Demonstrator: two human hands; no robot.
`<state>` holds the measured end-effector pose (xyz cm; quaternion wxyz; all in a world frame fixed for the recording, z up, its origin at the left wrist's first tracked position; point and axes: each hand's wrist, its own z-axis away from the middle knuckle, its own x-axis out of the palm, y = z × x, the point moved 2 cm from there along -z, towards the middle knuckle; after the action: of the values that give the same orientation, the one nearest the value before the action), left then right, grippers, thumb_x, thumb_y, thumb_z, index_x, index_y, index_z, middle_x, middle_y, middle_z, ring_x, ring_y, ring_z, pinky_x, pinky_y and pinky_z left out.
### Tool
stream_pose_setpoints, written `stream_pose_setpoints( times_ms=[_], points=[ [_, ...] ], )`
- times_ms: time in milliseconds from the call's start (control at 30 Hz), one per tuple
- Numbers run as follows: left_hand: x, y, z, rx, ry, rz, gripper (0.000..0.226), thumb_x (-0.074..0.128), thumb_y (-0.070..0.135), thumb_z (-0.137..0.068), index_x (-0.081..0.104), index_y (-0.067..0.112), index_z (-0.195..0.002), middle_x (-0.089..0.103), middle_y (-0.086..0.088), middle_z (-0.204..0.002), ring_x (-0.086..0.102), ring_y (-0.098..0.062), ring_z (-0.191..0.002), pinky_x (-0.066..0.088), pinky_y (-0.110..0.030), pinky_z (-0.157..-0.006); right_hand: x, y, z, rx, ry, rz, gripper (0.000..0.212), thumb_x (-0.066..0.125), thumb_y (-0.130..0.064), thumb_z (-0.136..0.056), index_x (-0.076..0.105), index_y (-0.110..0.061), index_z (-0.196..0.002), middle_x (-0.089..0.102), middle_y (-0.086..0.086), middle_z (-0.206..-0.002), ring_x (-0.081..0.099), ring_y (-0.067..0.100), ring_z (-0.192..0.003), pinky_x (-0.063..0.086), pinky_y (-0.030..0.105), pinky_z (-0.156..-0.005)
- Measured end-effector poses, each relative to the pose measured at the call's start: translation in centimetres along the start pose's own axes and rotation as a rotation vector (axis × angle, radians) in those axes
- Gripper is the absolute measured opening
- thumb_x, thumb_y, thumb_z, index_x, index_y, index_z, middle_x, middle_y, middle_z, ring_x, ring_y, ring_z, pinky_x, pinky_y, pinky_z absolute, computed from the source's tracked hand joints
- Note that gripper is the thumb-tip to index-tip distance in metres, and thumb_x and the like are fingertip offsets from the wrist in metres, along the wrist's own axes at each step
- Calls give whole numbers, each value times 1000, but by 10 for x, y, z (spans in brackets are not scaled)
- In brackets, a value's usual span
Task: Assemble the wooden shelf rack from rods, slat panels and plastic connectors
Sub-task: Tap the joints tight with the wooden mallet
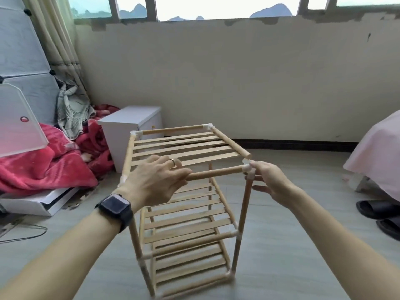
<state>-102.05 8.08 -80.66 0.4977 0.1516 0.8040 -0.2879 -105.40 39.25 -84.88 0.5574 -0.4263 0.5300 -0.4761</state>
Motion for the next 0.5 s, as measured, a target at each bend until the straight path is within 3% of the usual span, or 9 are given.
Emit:
stream_pose_setpoints(
  times_ms=[133, 267, 333, 500],
  points=[
    [12, 4, 13, -202, -79, 35, 40, 38, 38, -102, 51, 28, -138, 61, 2, -130, 53, -20, -121, 38, -40, -106, 38, 2, 24, 3, -145, -78, 30, 64, -40, -95, 72, -13, -106, 76, 7, -105, 70, 27, -105, 53, 33, -80],
    [4, 59, 0, -229, -93, 278, 62, 22, 69, -92, 58, 28, -123, 66, 5, -111, 57, -16, -106, 39, -41, -103, 67, 3, 42, -2, -366, -89, 39, 75, -43, -86, 76, -14, -112, 76, 10, -108, 73, 30, -103, 57, 33, -82],
    [5, 80, -7, -283, -82, 298, 65, 19, 72, -94, 60, 24, -111, 67, 3, -102, 59, -18, -100, 41, -41, -100, 74, 4, 47, -11, -373, -108, 42, 67, -53, -88, 78, -18, -108, 76, 8, -108, 74, 29, -100, 59, 35, -81],
    [11, 85, -12, -478, -32, 457, 58, 20, 65, -96, 65, 28, -103, 63, 7, -87, 56, -17, -97, 34, -42, -104, 82, 5, 43, 60, -299, -208, 58, 57, -81, -80, 82, -29, -90, 77, -2, -97, 72, 16, -86, 55, 33, -78]
  ],
)
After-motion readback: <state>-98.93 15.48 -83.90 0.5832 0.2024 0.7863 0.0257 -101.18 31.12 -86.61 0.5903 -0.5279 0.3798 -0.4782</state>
